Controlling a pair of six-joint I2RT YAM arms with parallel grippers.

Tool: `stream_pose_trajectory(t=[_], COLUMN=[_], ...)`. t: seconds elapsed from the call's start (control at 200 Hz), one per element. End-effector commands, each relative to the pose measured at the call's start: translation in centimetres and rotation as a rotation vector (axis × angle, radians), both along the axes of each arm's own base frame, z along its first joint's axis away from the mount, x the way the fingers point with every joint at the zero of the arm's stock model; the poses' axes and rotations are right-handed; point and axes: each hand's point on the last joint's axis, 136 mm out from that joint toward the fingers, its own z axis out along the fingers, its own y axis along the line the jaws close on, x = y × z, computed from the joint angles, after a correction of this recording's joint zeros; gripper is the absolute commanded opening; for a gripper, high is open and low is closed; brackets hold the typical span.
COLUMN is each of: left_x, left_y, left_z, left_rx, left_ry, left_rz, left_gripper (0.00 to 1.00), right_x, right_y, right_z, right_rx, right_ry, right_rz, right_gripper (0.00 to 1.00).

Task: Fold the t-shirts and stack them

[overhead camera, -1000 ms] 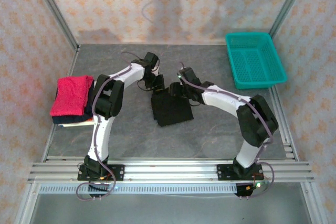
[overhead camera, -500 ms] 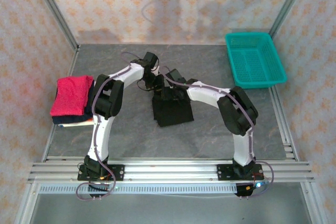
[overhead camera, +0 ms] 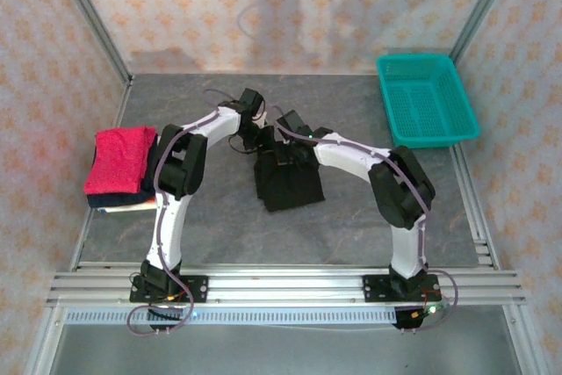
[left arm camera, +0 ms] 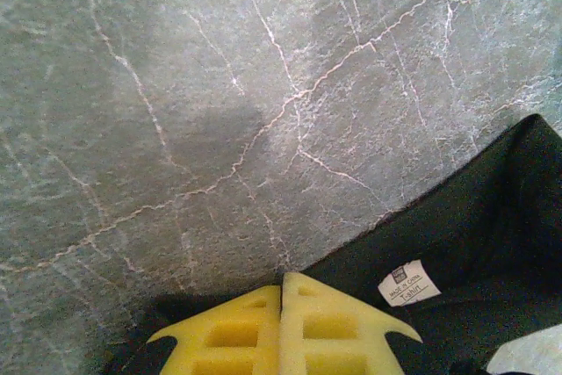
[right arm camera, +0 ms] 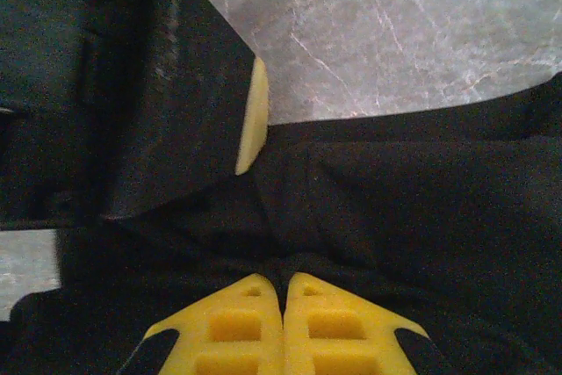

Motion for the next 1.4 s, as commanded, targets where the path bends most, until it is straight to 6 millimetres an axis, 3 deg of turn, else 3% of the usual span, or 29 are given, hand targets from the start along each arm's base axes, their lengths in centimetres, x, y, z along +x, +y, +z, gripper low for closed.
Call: stream_pose_trajectory(t=[0.0, 0.07, 0.34, 0.731, 0.821, 0.976, 1.031, 1.096, 1.221, 1.391], left_x=[-0.3, -0.4, -0.6, -0.7, -0.4, 0.4, 0.6, 0.7, 0.5, 0.1], left_y=[0.2, 0.2, 0.1, 0.1, 0.3, 1.8, 2.5, 3.2, 4.3, 6.3], left_z=[0.4, 0.4, 0.5, 0.1, 0.2, 1.4, 2.1, 2.8, 4.1, 5.2], left_rx=[-0.005, -0.007, -0.014, -0.02, -0.032, -0.046, -0.044, -0.038, -0.009, -0.012], left_ry=[-0.012, -0.01, -0.006, 0.005, 0.009, -0.012, -0.026, -0.033, -0.056, -0.081], left_rz=[-0.022, -0.023, -0.033, -0.02, 0.002, 0.068, 0.086, 0.096, 0.116, 0.179], left_gripper=[0.0, 0.0, 0.0, 0.0, 0.0, 0.12, 0.21, 0.35, 0.52, 0.64], right_x=[0.9, 0.9, 3.0, 6.0, 6.3, 6.0, 5.7, 5.3, 4.1, 2.0], right_y=[-0.4, -0.7, -0.6, -0.4, -0.5, -0.8, -1.1, -1.6, -2.3, -1.9], right_z=[3.5, 3.8, 3.6, -0.7, -1.0, 0.6, 1.4, 2.4, 3.7, 4.6], right_rx=[0.048, 0.051, 0.05, 0.037, 0.044, 0.065, 0.072, 0.075, 0.089, 0.065], right_ry=[-0.11, -0.128, -0.152, -0.086, -0.082, -0.114, -0.13, -0.15, -0.166, -0.179], right_rz=[-0.049, -0.065, -0.087, -0.1, -0.099, -0.098, -0.099, -0.101, -0.104, -0.059], right_gripper=[0.1, 0.0, 0.0, 0.0, 0.14, 0.46, 0.56, 0.58, 0.59, 0.61])
